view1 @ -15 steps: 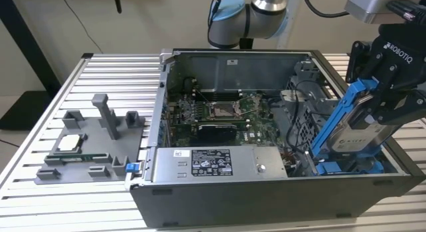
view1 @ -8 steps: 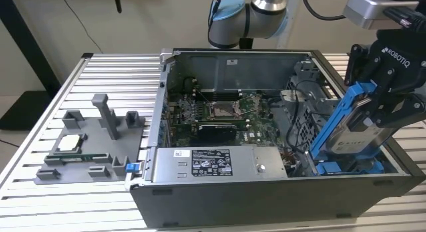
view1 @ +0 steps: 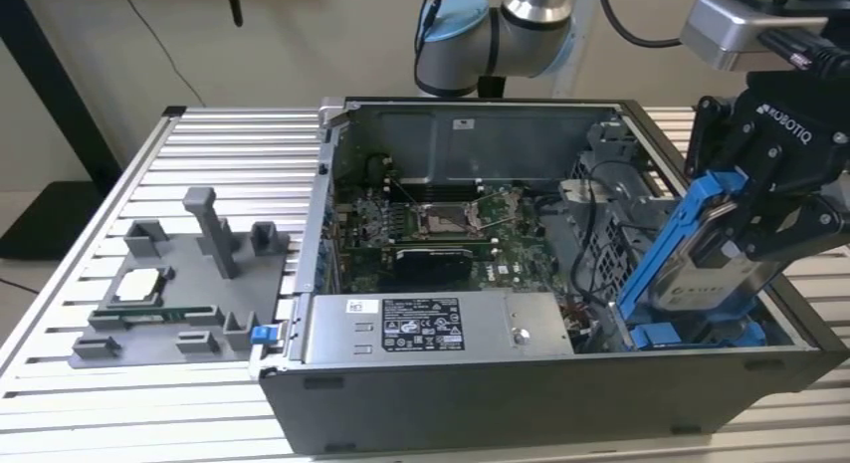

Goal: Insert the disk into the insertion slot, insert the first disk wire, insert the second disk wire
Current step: 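Insert the disk into the insertion slot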

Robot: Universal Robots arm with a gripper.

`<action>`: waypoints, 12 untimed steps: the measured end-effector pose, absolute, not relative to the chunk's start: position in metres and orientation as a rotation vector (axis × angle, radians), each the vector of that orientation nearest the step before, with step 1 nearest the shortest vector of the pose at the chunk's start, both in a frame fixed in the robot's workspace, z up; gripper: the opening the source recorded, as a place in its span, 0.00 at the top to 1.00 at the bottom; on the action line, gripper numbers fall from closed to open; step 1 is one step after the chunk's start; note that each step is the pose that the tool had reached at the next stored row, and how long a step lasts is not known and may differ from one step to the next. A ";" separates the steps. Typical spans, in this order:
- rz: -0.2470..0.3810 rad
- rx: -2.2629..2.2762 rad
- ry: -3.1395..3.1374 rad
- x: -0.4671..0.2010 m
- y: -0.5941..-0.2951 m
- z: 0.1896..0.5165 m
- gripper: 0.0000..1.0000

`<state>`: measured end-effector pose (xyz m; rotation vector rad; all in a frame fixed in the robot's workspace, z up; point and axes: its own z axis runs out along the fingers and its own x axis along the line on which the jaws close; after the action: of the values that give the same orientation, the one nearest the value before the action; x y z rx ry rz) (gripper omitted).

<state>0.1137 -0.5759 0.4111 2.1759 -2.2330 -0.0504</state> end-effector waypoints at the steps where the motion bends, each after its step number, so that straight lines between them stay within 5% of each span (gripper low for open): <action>1: -0.050 2.176 -2.233 0.114 -0.576 0.410 1.00; 12: -0.057 2.179 -2.236 0.116 -0.576 0.406 1.00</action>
<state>0.1156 -0.5757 0.4058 2.1788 -2.2357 -0.0568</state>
